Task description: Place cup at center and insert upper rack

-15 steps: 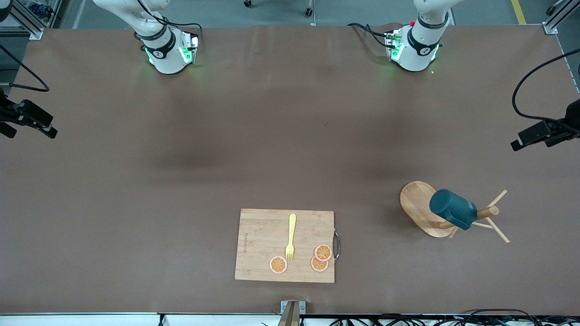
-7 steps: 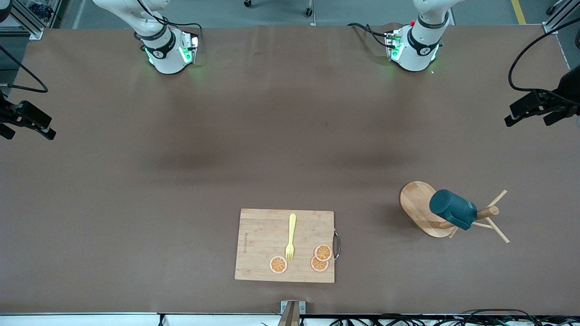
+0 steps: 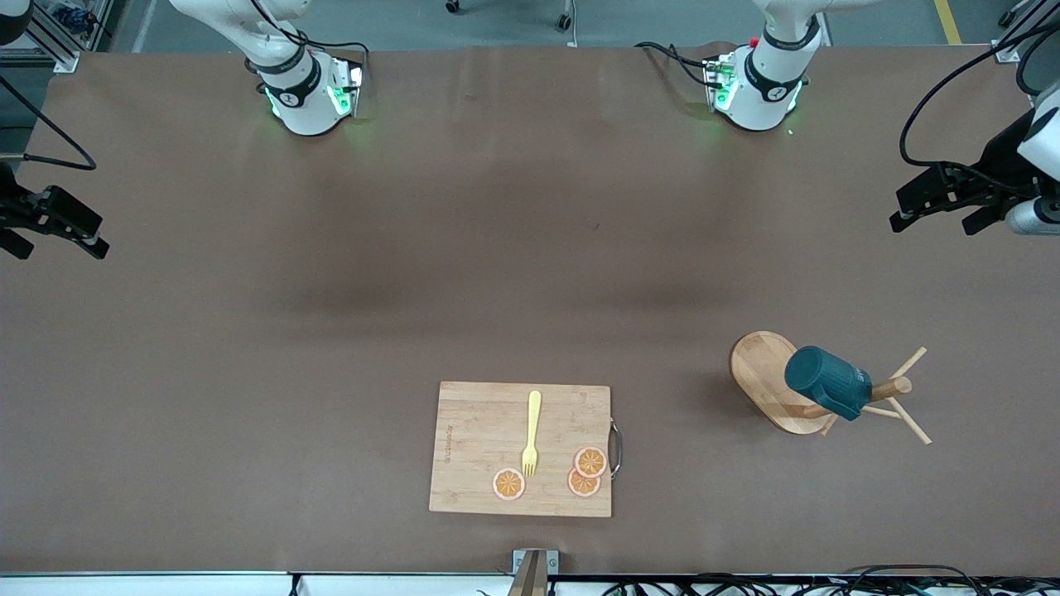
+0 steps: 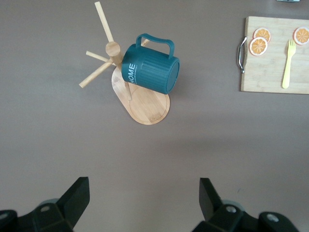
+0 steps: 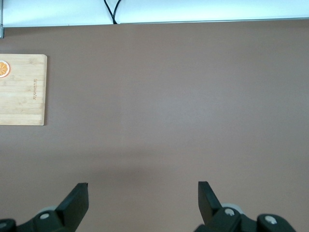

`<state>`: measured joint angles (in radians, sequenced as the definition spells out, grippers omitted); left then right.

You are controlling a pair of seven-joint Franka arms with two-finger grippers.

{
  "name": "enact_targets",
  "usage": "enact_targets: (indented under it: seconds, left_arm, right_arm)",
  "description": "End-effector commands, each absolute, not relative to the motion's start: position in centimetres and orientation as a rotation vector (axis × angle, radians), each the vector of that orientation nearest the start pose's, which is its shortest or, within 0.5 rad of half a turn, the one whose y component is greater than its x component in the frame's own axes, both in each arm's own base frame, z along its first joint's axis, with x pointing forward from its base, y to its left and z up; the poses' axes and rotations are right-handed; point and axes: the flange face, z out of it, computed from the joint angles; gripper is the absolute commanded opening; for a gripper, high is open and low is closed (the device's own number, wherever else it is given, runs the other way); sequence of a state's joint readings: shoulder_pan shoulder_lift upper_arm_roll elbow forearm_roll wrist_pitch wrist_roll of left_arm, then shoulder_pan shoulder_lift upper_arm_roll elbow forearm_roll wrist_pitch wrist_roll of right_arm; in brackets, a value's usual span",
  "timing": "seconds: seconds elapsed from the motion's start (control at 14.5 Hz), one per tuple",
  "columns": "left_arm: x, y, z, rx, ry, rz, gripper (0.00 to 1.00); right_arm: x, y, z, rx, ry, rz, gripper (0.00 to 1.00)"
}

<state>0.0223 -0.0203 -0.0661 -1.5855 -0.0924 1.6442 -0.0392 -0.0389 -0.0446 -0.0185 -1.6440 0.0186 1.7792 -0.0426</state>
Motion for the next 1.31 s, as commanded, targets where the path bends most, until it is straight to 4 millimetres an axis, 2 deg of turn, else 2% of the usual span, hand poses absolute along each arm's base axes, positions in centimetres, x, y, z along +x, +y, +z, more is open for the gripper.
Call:
enact_targets:
  seconds: [0.0,0.28,0.69,1.24]
  left_arm:
    - [55.7,-3.3,63.6,-3.222,0.006,-0.15,1.0]
    - [55.6,-2.3,64.0,-3.217,-0.018,-0.164,1.0]
    - [55.9,-2.0,64.3,-3.211,0.003,-0.21,1.0]
    - [55.9,-2.6,64.9,-3.213,0.014,-0.226,1.0]
  right_arm:
    - [55.8,-3.4,63.4,-3.135,0.036,-0.294,1.0]
    - [55.6,-4.2,63.1,-3.135,0.061,-0.268,1.0]
    - [55.2,-3.7,62.9,-3.139,0.034,-0.217,1.0]
    - [54.9,-3.6,62.1,-3.142,0.024,-0.166,1.0]
